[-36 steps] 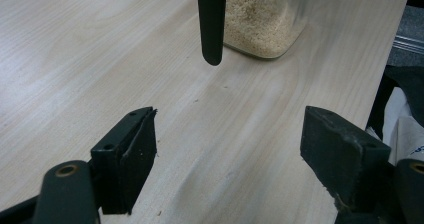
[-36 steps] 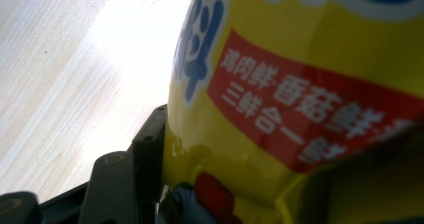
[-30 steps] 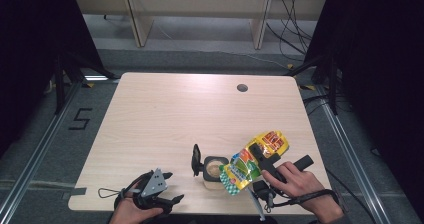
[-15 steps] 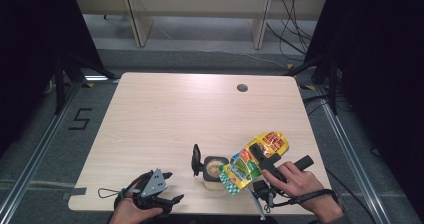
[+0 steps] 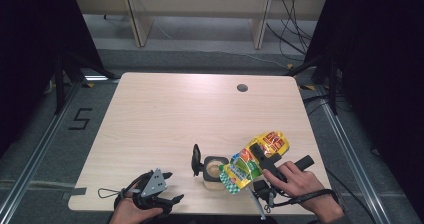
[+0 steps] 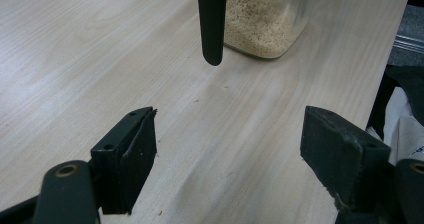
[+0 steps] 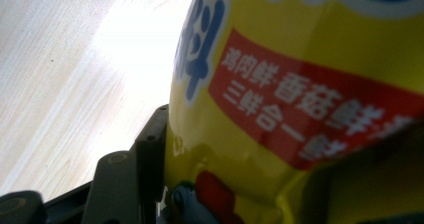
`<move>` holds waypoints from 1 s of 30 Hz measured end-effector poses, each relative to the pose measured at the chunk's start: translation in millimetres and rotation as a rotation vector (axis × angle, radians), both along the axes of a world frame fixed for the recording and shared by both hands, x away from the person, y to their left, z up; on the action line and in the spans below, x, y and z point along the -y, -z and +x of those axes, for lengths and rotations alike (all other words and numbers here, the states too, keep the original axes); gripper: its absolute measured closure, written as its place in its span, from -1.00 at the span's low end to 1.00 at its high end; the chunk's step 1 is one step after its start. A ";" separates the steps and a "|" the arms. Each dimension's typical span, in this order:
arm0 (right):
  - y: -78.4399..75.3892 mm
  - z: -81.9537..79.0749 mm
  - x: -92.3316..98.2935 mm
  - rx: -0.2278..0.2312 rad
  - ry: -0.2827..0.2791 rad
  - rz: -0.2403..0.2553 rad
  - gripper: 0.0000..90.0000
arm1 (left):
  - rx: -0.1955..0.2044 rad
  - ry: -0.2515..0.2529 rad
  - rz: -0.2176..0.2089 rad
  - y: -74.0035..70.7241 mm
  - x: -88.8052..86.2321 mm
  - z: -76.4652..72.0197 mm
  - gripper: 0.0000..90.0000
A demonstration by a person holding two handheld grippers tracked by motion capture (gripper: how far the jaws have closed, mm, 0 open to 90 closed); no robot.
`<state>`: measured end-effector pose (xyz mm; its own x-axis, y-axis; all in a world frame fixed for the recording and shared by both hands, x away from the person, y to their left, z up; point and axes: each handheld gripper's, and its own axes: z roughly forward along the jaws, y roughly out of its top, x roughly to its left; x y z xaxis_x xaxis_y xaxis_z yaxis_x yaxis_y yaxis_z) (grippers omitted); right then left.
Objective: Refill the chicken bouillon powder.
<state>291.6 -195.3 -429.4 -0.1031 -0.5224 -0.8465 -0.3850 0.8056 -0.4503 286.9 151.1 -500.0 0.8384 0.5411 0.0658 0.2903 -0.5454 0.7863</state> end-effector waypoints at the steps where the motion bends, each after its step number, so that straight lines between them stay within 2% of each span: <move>1: -1.7 0.8 -0.7 0.004 -0.015 -0.026 -0.07 | 0.002 -0.002 -0.002 0.3 0.1 0.0 -0.51; 4: -1.9 0.8 -0.7 0.006 -0.014 -0.025 -0.07 | 0.005 -0.003 -0.003 0.4 0.2 -0.1 -0.51; 5: -0.2 0.0 0.1 0.003 -0.001 0.002 -0.07 | -0.004 0.003 0.002 -0.3 -0.3 0.1 -0.51; 12: -0.5 0.2 0.5 -0.003 0.001 0.005 -0.07 | -0.002 0.001 0.002 -0.2 -0.1 0.1 -0.51; 13: -2.6 0.7 -0.1 0.001 -0.007 -0.019 -0.07 | 0.003 -0.002 -0.003 0.3 0.2 0.0 -0.51; 14: -2.4 0.7 0.2 0.001 -0.007 -0.019 -0.07 | 0.008 -0.006 -0.006 0.7 0.5 -0.2 -0.51; 15: -2.3 0.7 0.1 0.001 -0.004 -0.021 -0.07 | -0.004 0.002 0.002 -0.2 -0.2 0.1 -0.51; 26: -2.3 0.7 0.3 -0.001 -0.006 -0.017 -0.07 | 0.010 -0.008 0.000 0.7 0.3 0.2 -0.51; 28: -0.6 0.0 0.6 -0.010 0.002 0.009 -0.07 | 0.010 -0.008 0.000 0.7 0.3 0.1 -0.51; 30: -0.3 -0.6 -0.1 -0.008 0.000 0.007 -0.07 | 0.009 -0.006 0.001 0.7 0.4 0.2 -0.51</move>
<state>291.0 -195.2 -429.1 -0.1102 -0.5165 -0.8492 -0.3888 0.8087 -0.4414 287.1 150.8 -500.7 0.8347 0.5458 0.0735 0.2865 -0.5444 0.7884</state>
